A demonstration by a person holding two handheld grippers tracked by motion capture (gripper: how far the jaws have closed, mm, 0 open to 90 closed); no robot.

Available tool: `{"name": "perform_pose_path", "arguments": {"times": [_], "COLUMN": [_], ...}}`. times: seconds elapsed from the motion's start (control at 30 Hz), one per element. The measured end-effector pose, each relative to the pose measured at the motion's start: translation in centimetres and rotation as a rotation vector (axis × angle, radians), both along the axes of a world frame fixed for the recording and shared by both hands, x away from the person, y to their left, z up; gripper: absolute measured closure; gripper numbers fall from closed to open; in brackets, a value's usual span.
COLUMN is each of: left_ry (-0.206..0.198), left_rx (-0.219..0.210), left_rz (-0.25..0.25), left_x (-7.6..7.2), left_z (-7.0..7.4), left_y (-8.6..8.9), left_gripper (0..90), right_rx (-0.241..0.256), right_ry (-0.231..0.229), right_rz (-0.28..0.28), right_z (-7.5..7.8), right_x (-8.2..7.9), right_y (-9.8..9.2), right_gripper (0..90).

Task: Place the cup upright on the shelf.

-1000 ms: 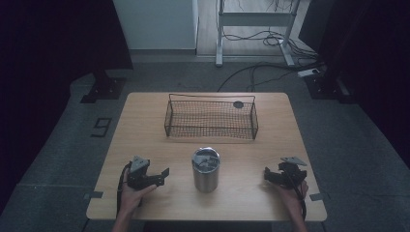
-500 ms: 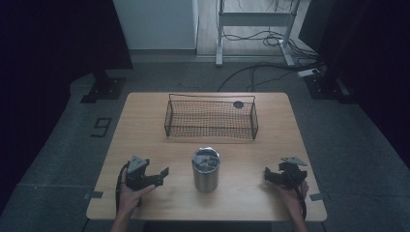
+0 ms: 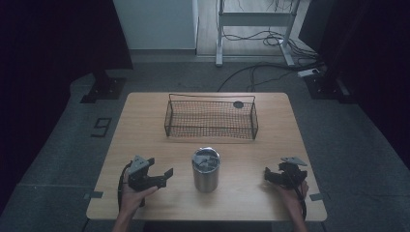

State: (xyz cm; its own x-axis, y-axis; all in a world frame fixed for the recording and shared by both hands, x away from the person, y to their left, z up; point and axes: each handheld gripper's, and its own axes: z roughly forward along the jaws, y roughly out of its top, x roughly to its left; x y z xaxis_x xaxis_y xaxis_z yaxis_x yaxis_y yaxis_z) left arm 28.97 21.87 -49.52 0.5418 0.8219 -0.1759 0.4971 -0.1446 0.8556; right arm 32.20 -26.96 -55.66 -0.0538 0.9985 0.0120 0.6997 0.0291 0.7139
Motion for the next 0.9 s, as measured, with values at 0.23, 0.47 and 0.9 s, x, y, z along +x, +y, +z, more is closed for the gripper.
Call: {"name": "perform_pose_path", "arguments": {"times": [0.23, 0.47, 0.9], "left_ry": [-0.003, 0.005, 0.006], "left_rx": [-0.004, -0.014, -0.048], "left_rz": [-0.030, -0.050, -0.131], "left_x": [-0.2, -0.4, -1.0], "left_z": [0.4, 0.5, 1.4], "left_y": [-0.8, -1.8, -3.3], "left_gripper": [9.5, 14.6, 11.9], "right_rx": [0.000, 0.000, 0.000], "right_ry": [0.000, 0.000, 0.000], "right_rz": [0.000, 0.000, 0.000], "right_z": [0.0, 0.0, 0.0], "right_x": [0.0, 0.0, 0.0], "right_y": [0.0, 0.0, 0.0], "right_gripper": [0.0, 0.0, 0.0]}}
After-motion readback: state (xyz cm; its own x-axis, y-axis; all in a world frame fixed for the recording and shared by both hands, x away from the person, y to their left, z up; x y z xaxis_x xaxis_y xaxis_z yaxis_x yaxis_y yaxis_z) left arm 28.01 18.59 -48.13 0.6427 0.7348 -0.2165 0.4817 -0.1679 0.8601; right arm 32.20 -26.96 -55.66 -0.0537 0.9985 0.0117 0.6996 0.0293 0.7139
